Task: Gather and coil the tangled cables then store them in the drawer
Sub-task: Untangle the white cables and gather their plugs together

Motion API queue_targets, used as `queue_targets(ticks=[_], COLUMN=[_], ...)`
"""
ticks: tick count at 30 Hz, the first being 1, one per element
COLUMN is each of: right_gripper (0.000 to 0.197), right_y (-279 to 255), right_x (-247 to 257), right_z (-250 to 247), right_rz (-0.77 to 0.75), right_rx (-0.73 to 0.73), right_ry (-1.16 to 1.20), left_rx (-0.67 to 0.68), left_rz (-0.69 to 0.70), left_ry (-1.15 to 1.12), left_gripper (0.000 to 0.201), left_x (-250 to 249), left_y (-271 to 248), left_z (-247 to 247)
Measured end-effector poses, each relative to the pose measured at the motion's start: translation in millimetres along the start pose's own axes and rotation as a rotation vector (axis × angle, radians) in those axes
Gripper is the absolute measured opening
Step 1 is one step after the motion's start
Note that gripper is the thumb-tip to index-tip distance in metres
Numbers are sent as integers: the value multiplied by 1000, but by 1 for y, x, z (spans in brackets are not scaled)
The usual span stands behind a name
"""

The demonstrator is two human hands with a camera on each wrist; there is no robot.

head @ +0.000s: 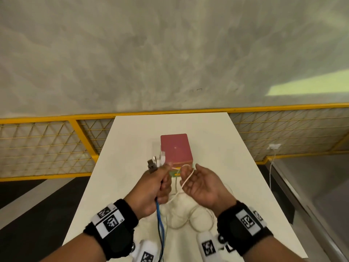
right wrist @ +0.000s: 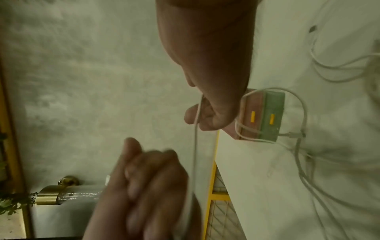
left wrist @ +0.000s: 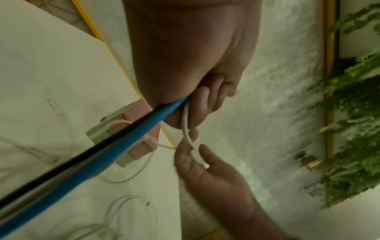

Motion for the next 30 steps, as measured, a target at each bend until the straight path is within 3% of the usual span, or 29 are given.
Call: queue_targets(ticks=[4,8,10,13,15,18,23,26,28,30], right_gripper=[23,30,31,32,29,22,42,39,29,33], right_y=[3,0,2,8,11,11,7,7,10,12], right_x=[31,51,40,4,-22,-50,-51,-43,-33,-21], right_z=[7,4,4,9,14,24,24,19,14,8], right_rz=[-62,-102,-60,-13,17,23,41,94,83,75], right_rx=[15,-54,-76,-93,-62,21,58,8,-59,-104], right_ry=[46,45,-35,-163,-232,-302,-298,-338,-323,-303], left_rx=[149,280,160,-162,-216,-182,-143,-28,97,240], left_rz=[-244,-357,-301,-60,99,235,200,152,87,9], left_ry=[297,785,673,400,335,336,346,319,388,518], left_gripper=[53,58,56,44,28,2,8,15,15,13], left_x=[40,53,48,32,16,4,19,27,36,47], left_y=[-45,-92,-94,-72,-51,-24,-11,-21,-34,-49], left_z=[-35,-77,-84,-79,-58,-22,-4,-3,-9,-22])
Point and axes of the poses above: each hand's wrist, its own y-axis towards the middle knuckle, its own z-axis out of the palm, x = y × z, the point moved 4 cm from there along y, towards the middle knuckle, and after that the axes turned 14 degrees about z, right-handed, at the moved point
